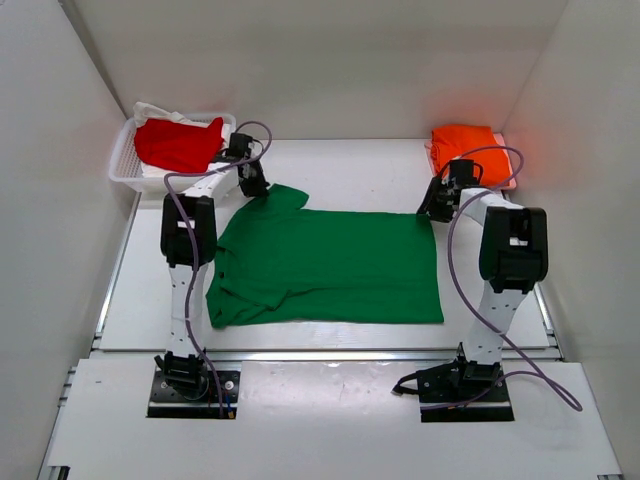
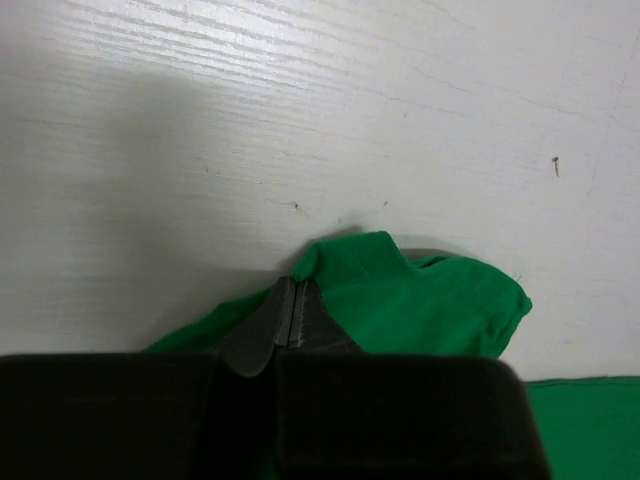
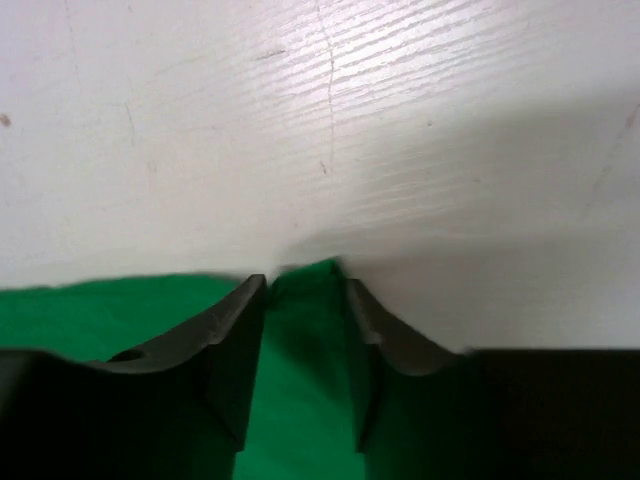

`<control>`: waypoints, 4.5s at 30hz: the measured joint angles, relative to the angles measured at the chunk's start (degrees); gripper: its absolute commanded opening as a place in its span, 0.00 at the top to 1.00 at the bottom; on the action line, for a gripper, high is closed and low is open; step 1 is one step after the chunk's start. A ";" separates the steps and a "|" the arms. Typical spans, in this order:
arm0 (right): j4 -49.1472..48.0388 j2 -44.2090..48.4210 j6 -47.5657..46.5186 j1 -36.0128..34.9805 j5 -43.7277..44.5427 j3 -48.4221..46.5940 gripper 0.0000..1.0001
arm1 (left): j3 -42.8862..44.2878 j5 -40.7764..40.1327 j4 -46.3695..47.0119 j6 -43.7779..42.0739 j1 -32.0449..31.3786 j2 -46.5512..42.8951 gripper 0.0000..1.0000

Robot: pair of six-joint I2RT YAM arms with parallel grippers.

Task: Fold and stack the t-shirts
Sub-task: Grap the side of the flattened tshirt furthest away from the robot with both arms, then fold the other side of the tshirt into a rectangle, then rotate the tshirt 90 degrees

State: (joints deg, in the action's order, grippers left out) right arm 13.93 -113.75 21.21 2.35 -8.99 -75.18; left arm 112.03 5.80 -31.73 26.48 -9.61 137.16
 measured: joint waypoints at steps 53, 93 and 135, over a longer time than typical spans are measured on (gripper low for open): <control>-0.81 38.29 -7.78 6.01 -15.54 33.94 1.00 | -65.88 4.87 1.31 -2.49 5.29 -64.19 1.00; 3.80 45.03 -7.96 7.91 -9.92 40.15 1.00 | -76.00 6.25 0.48 -1.57 2.08 -75.91 1.00; 8.00 35.43 -1.14 -11.19 -5.57 37.57 0.56 | -56.24 -4.92 -5.20 4.26 -10.93 -41.46 0.72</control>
State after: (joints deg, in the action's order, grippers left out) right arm 21.93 -78.32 20.08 -8.84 -14.57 -37.60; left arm 55.79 0.89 -36.93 30.74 -20.53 95.70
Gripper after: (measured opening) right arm 0.435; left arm 0.308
